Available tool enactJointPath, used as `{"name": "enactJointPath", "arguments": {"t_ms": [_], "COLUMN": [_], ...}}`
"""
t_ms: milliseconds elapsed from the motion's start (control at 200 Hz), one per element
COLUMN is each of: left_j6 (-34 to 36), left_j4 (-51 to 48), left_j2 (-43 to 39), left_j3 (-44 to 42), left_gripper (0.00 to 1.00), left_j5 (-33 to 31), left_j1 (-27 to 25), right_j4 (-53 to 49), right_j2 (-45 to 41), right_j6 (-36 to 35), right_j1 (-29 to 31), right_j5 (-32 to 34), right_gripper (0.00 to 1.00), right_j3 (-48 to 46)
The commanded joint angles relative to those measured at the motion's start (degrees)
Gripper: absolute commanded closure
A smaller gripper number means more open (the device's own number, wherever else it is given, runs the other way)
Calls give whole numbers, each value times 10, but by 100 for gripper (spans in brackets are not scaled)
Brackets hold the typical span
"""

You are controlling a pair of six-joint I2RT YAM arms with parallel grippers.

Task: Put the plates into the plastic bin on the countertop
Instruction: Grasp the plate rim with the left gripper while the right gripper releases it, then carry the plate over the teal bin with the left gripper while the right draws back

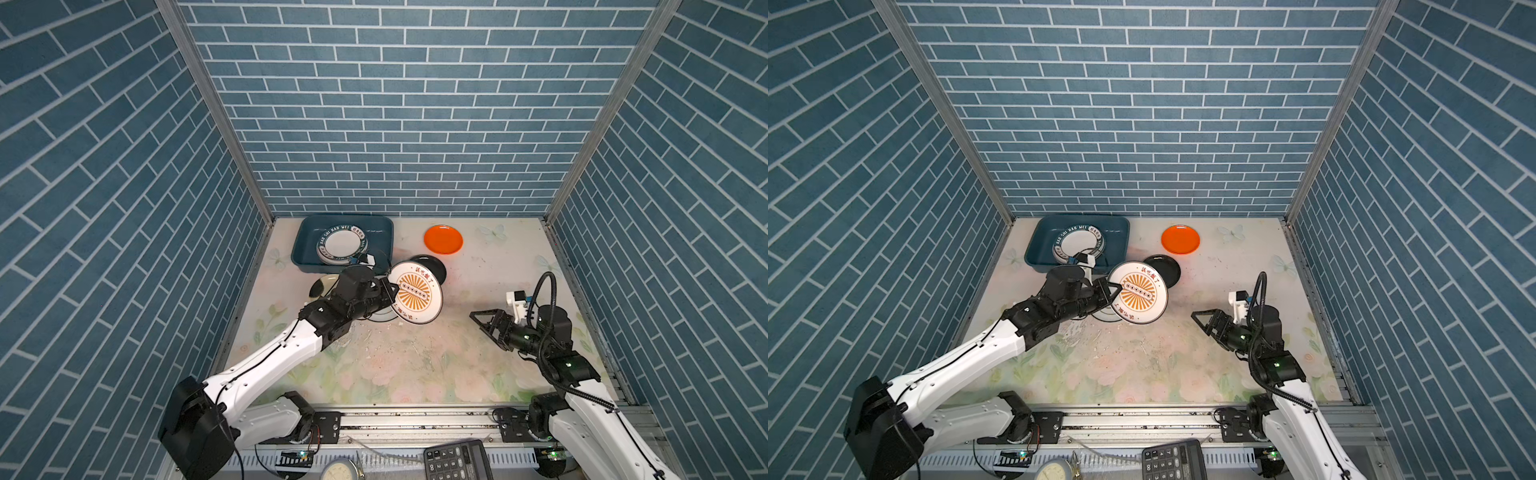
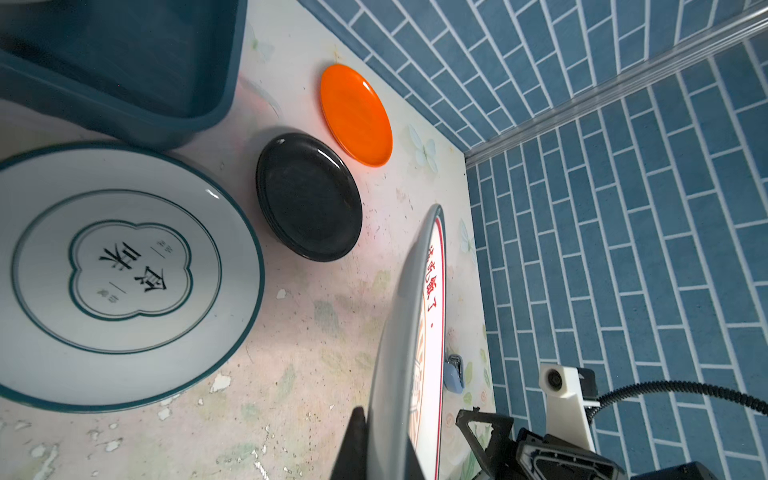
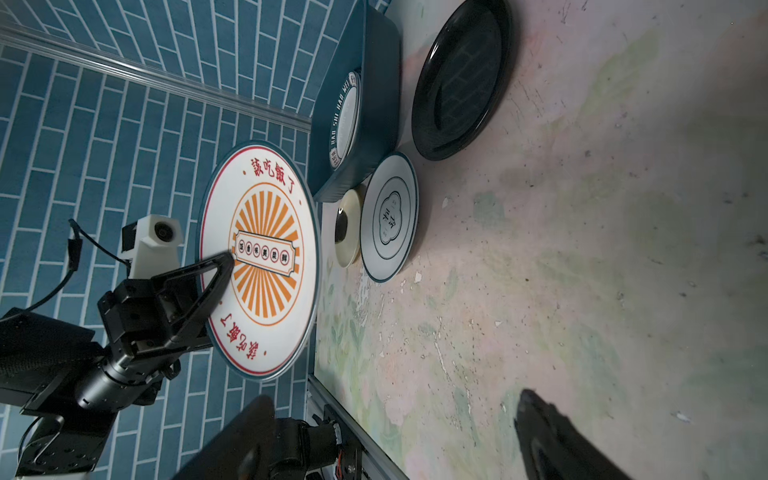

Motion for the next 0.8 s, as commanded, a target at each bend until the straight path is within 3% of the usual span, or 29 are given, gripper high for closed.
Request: {"name": "enactJointPath", "arguments": {"t_ms": [0,205,455,630,795], "left_j6": [26,63,173,178,169], "left_j4": [-18,-55,-165,-151,-124], "left_j2": [-15,4,63,86,114], "left_j3": [37,95,232,260,266], "left_gripper": [100,100,100,100,100], "left_j5": [10,58,24,53,80], "left_j1": [33,104,140,187,250], "right_j4": [-24,-69,-130,-172,-140], "right_j2": [-29,-81,-119,-123,-122], "right_j6": [-19,-25,-54,-110,-127], "right_j1": [-2,-2,-1,-2,-1], "right_j5": [-11,11,77,135,145], "right_gripper": [10,10,11,11,11], "right_j3": [0,-1,15,52,62]}}
